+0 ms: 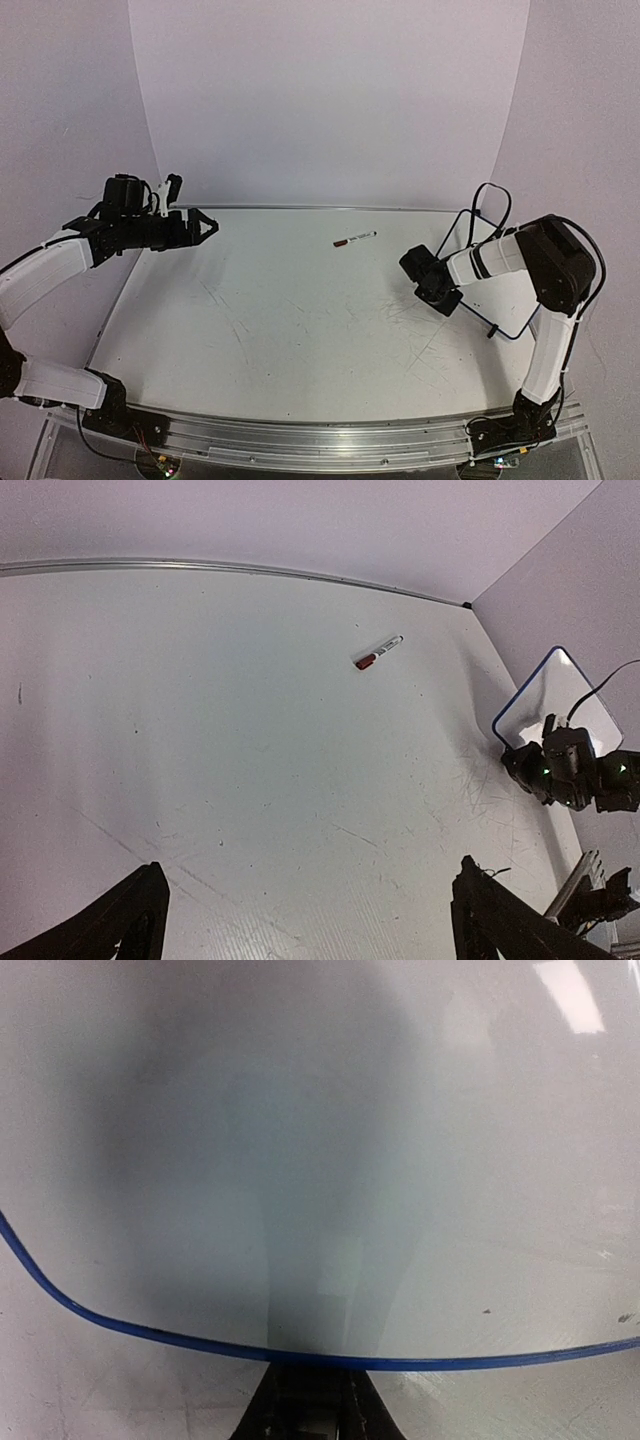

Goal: Write a sentence on the whiteboard
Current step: Move the whiteboard stand to the center of the board.

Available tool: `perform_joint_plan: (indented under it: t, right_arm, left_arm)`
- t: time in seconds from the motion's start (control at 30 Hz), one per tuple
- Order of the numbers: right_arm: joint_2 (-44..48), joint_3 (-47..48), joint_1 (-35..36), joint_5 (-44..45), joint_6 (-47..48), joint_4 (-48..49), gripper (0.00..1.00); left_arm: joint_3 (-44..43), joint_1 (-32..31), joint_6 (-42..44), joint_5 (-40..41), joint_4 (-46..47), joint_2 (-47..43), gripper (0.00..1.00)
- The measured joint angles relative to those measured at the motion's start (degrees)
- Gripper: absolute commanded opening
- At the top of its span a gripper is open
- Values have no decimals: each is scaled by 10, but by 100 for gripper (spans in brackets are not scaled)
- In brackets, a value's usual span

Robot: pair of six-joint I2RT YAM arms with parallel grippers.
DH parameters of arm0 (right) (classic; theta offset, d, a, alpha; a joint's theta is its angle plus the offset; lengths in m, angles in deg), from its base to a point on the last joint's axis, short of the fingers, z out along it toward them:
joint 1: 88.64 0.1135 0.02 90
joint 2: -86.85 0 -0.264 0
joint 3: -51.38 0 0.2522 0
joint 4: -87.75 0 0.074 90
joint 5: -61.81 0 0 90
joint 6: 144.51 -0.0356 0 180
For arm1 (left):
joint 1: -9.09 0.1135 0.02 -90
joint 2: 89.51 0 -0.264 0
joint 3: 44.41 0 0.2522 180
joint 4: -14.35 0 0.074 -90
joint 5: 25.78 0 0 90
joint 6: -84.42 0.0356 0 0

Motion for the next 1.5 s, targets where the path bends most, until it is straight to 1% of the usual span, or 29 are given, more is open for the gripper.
perform_joint_plan:
  t: [0.2, 0.37, 0.63, 0.93, 1.2, 1.5]
  right_arm:
    - [0, 4, 36, 14, 18, -6, 5]
    - [-5, 31, 76, 15, 37, -5, 0]
    - [-55, 110, 173, 13, 100, 12, 0]
    - [-108, 182, 281, -30, 183, 45, 0]
    - [-161, 242, 340, -46, 231, 52, 0]
    - [-215, 331, 384, -53, 233, 50, 0]
  left_arm:
    - [0, 0, 0, 0, 0, 0, 99]
    - [8, 0, -5, 5, 0, -5, 99]
    - [26, 0, -17, 20, 0, -15, 99]
    - [48, 0, -44, 36, 0, -25, 99]
    - [60, 0, -68, 61, 1, -25, 99]
    - [84, 0, -96, 71, 13, -25, 99]
